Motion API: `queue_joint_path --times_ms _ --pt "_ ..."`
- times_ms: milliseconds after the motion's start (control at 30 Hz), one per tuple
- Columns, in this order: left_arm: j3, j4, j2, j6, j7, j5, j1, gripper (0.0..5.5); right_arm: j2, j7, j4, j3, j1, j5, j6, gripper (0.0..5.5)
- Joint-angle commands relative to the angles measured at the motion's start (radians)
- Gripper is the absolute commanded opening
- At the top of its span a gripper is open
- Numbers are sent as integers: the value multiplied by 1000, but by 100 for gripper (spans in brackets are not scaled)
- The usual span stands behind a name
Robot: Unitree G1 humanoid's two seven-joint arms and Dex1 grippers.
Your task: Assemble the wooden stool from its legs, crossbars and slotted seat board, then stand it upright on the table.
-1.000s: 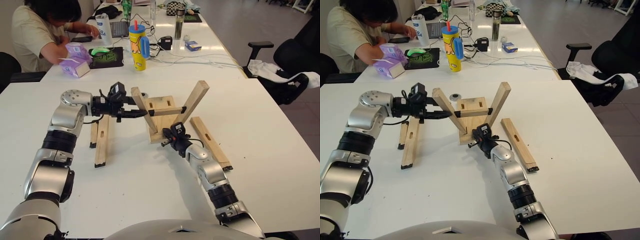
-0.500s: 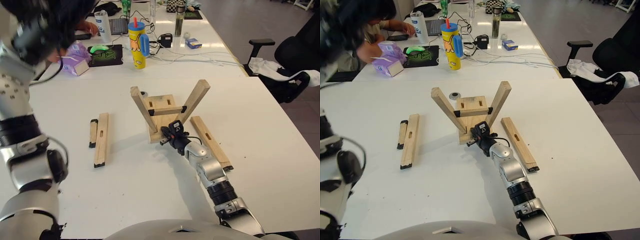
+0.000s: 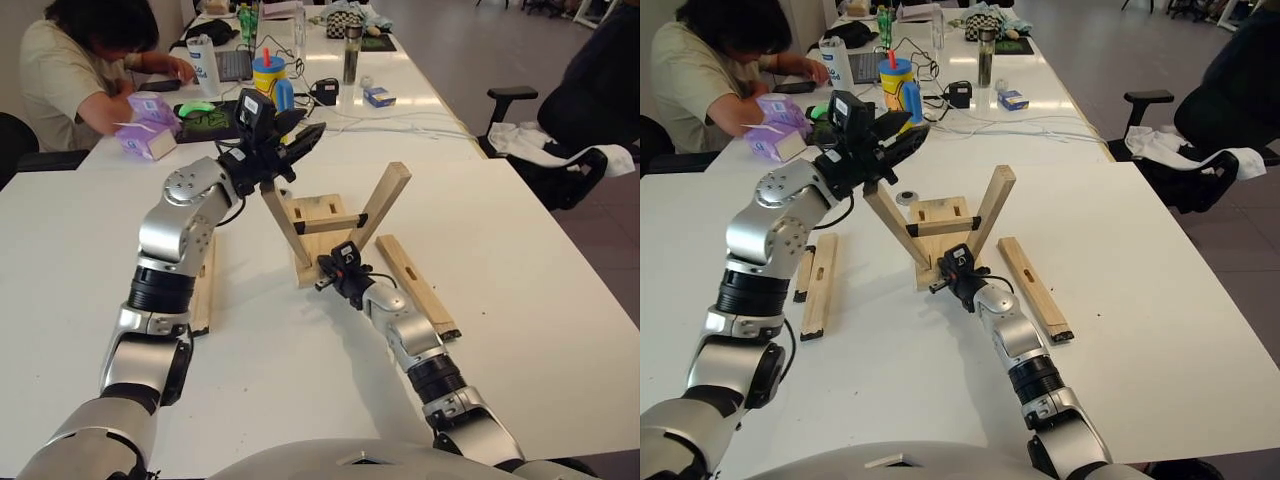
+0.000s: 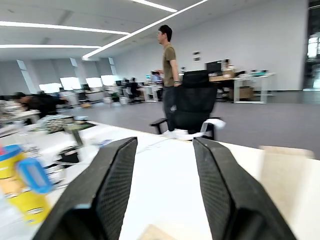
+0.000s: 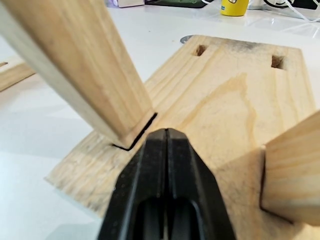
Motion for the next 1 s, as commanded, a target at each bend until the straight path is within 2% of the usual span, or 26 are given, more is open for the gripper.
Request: queue_joint_path --times_ms 33,133,200,267,333,400,467,600,767,900,1000 --pt "241 -164 -15 -101 74 -160 -205 208 -15 -1 130 15 79 -38 88 0" --pt "337 -342 0 -55 137 -317 -318 208 -23 -1 118 7 94 -35 84 0" --pt "326 -386 8 3 158 -342 -320 208 -29 -5 108 -1 106 -32 83 0" --pt "164 -365 9 120 154 -248 -106 208 -31 -9 99 -8 112 -31 84 0" --pt "-72 -176 8 234 170 -98 188 208 -26 -13 89 -11 113 -30 90 0" --pt "-291 21 11 223 135 37 428 208 -21 -7 95 0 102 -34 102 0" --pt "-339 68 -2 189 142 89 515 208 -23 -6 98 -2 97 -33 112 0" --pt "-276 106 -32 44 195 171 379 208 -20 -8 99 -12 88 -27 118 0" --pt "-16 -71 -79 -167 372 156 246 208 -12 10 104 -1 65 -30 86 0" --pt "116 -300 -77 -224 502 221 277 208 0 32 33 9 66 -28 -15 0" --pt "170 -494 -66 -150 553 277 415 208 10 33 -27 12 67 -27 -41 0"
